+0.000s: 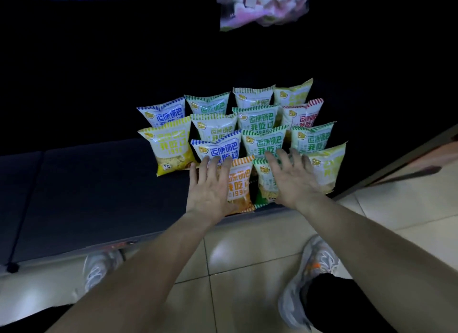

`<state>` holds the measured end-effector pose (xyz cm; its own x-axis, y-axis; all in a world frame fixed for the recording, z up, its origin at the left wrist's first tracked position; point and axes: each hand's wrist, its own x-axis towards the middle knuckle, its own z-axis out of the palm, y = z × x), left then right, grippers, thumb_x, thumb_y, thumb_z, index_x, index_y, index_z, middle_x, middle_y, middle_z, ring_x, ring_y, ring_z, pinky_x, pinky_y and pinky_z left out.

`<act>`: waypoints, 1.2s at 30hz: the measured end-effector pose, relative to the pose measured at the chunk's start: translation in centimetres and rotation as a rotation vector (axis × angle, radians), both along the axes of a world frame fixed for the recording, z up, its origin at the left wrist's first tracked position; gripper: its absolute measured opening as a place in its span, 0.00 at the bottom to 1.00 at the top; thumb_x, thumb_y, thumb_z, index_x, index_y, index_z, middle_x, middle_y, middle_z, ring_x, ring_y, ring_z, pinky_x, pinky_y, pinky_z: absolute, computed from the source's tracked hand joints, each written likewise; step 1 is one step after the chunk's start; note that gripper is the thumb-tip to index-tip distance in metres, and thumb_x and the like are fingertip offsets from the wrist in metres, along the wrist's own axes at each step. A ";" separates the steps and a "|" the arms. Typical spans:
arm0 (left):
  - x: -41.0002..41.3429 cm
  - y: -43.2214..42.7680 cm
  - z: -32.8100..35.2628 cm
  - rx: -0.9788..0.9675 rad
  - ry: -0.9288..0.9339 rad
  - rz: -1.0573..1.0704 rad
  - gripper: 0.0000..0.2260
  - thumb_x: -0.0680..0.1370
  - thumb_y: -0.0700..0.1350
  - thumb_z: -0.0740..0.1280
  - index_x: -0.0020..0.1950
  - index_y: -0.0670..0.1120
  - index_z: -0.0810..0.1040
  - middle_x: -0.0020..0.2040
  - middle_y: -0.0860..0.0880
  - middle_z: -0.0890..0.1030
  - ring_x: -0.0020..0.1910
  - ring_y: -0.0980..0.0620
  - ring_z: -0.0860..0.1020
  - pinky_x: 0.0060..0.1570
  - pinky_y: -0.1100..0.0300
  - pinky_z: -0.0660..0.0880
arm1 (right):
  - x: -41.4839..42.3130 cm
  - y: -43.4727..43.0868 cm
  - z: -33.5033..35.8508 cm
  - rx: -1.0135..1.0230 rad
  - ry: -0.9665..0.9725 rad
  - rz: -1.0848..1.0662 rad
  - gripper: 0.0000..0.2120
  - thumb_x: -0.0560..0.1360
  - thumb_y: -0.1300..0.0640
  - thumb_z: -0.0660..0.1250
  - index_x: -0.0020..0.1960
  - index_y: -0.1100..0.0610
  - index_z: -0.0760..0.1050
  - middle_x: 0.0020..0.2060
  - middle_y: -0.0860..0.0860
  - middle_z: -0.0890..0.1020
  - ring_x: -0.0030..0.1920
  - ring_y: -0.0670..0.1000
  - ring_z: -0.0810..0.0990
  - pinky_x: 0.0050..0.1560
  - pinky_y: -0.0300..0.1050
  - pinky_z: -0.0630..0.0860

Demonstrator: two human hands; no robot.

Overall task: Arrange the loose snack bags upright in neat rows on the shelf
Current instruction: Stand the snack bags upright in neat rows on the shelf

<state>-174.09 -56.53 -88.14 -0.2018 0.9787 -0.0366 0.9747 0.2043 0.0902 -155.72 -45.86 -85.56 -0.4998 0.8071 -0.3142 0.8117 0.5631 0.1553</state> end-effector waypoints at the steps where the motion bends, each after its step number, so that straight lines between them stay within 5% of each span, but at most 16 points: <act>1: 0.3 0.2 -0.4 -0.008 0.019 -0.005 0.55 0.65 0.72 0.69 0.78 0.51 0.42 0.76 0.44 0.54 0.77 0.40 0.49 0.74 0.37 0.46 | 0.0 0.1 -0.5 0.020 0.006 -0.001 0.60 0.64 0.53 0.79 0.77 0.47 0.36 0.77 0.57 0.51 0.77 0.65 0.48 0.76 0.65 0.48; 6: 0.8 1.1 -2.1 -0.045 0.128 -0.034 0.53 0.66 0.72 0.68 0.78 0.51 0.43 0.74 0.42 0.57 0.76 0.38 0.53 0.71 0.32 0.51 | 0.7 0.9 -2.4 0.093 0.019 0.093 0.52 0.64 0.57 0.78 0.75 0.49 0.45 0.74 0.58 0.63 0.75 0.67 0.56 0.74 0.65 0.57; 12: -1.2 0.5 -2.6 -0.002 0.233 -0.064 0.50 0.65 0.71 0.69 0.78 0.51 0.50 0.72 0.41 0.61 0.73 0.39 0.58 0.69 0.32 0.55 | 1.3 1.9 -2.4 0.109 0.083 0.150 0.48 0.65 0.53 0.79 0.73 0.48 0.50 0.72 0.56 0.65 0.74 0.64 0.59 0.73 0.61 0.60; 19: -0.1 1.0 -1.5 -0.100 0.256 -0.044 0.52 0.67 0.74 0.64 0.79 0.52 0.40 0.79 0.39 0.43 0.77 0.34 0.41 0.69 0.29 0.44 | 1.6 1.2 -1.7 0.088 0.126 0.148 0.56 0.63 0.55 0.80 0.77 0.49 0.44 0.77 0.57 0.57 0.77 0.63 0.53 0.75 0.62 0.56; 22: 0.7 0.9 -1.3 -0.115 0.259 -0.035 0.53 0.68 0.74 0.63 0.79 0.51 0.37 0.78 0.39 0.38 0.76 0.33 0.37 0.69 0.27 0.43 | 2.9 0.7 -0.9 0.118 0.136 0.168 0.58 0.64 0.48 0.80 0.78 0.50 0.43 0.77 0.57 0.55 0.77 0.62 0.54 0.74 0.59 0.57; 27: 2.6 1.3 -0.2 -0.071 0.167 -0.024 0.56 0.66 0.74 0.66 0.78 0.51 0.34 0.79 0.40 0.39 0.77 0.34 0.38 0.70 0.27 0.45 | 7.6 1.6 0.9 0.181 0.251 -0.008 0.52 0.67 0.39 0.75 0.79 0.53 0.48 0.74 0.57 0.60 0.73 0.60 0.59 0.70 0.58 0.64; 31: 5.7 2.8 0.8 -0.002 0.079 -0.076 0.55 0.65 0.72 0.68 0.78 0.52 0.38 0.79 0.42 0.43 0.78 0.36 0.41 0.72 0.32 0.44 | 11.2 3.4 0.4 0.105 0.177 -0.143 0.55 0.65 0.37 0.75 0.79 0.49 0.44 0.77 0.54 0.54 0.75 0.59 0.53 0.72 0.58 0.62; 36: 9.5 5.3 0.4 0.027 0.056 -0.134 0.54 0.66 0.71 0.69 0.78 0.52 0.40 0.78 0.42 0.49 0.78 0.37 0.45 0.73 0.34 0.42 | 11.4 4.3 -1.4 0.045 0.096 -0.103 0.61 0.64 0.45 0.80 0.79 0.45 0.38 0.78 0.52 0.47 0.77 0.60 0.49 0.69 0.59 0.68</act>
<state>-164.62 -51.21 -87.75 -0.0701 0.9975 -0.0023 0.9968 0.0702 0.0391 -144.33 -41.59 -86.98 -0.4394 0.8681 -0.2310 0.8772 0.4700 0.0975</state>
